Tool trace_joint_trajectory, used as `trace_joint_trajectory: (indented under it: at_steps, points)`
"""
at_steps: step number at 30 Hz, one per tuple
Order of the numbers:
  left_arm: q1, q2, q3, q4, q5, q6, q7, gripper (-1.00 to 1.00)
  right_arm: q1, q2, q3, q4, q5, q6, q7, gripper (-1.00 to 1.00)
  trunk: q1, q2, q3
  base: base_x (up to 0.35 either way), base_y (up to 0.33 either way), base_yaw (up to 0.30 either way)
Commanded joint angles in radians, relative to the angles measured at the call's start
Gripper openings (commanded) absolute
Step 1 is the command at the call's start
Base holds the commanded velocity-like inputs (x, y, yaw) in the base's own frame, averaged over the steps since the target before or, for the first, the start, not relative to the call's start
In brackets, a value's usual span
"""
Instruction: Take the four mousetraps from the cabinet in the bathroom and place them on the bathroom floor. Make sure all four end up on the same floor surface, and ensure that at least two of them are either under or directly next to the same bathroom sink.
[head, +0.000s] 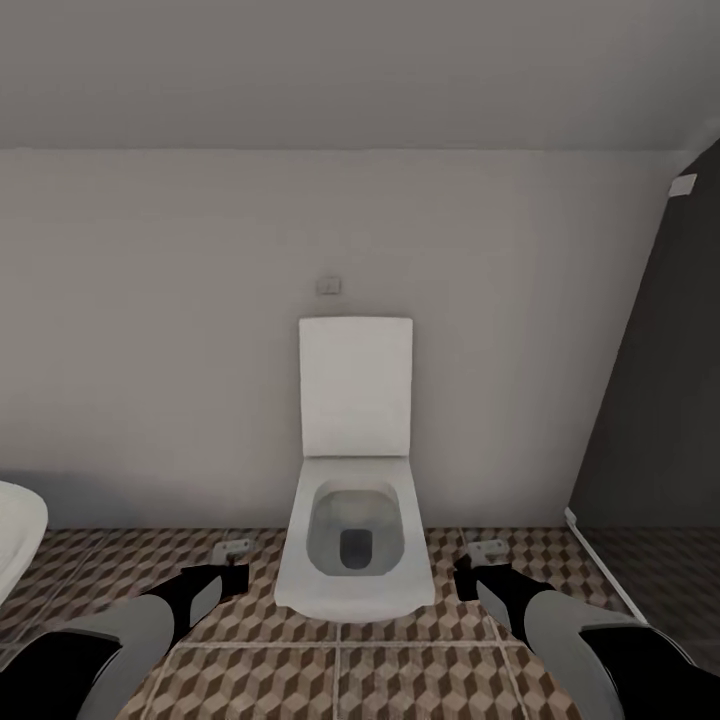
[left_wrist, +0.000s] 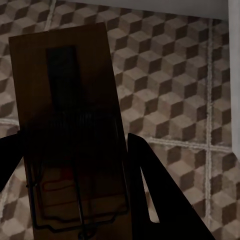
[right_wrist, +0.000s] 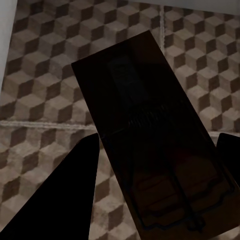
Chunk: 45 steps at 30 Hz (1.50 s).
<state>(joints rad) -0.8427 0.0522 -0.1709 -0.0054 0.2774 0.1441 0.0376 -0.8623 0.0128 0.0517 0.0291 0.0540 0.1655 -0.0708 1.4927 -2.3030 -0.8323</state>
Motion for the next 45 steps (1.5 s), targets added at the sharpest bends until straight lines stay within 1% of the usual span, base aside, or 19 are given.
trace_joint_trajectory:
  at_steps: [1, 22, 28, 32, 38, 45]
  points:
    - [-0.001, 0.000, -0.009, -0.001, 0.006, 0.004, 0.002, -1.00, -0.001, 0.000, 0.005, 0.002, 0.006, 0.003, -0.003, -1.00, 0.004, -0.008, -0.004, 0.000, 0.000, 0.000]
    - [0.000, -0.002, -0.009, -0.001, 0.008, 0.004, 0.002, -1.00, -0.001, 0.000, 0.004, 0.002, 0.006, 0.000, -0.003, -1.00, 0.084, -0.155, -0.070, 0.000, 0.000, 0.000]
    - [0.000, -0.001, -0.009, -0.001, 0.007, 0.001, 0.002, -1.00, 0.008, 0.005, 0.005, 0.002, 0.007, -0.020, -0.003, -1.00, 0.107, -0.197, -0.089, 0.000, 0.000, 0.000]
    - [0.000, -0.002, -0.009, 0.000, 0.007, -0.001, 0.002, -1.00, 0.010, 0.008, 0.005, 0.002, 0.007, -0.028, -0.003, -1.00, 0.109, -0.198, -0.104, 0.000, 0.000, 0.000]
    - [0.004, -0.002, -0.009, -0.001, 0.008, -0.030, 0.002, -1.00, 0.011, 0.010, 0.005, 0.002, 0.008, -0.031, -0.003, -1.00, 0.112, -0.199, -0.127, 0.000, 0.000, 0.000]
    - [0.005, -0.002, -0.009, 0.000, 0.008, -0.037, 0.001, -1.00, 0.011, 0.010, 0.005, 0.002, 0.009, -0.032, -0.003, -1.00, 0.115, -0.201, -0.155, 0.000, 0.000, 0.000]
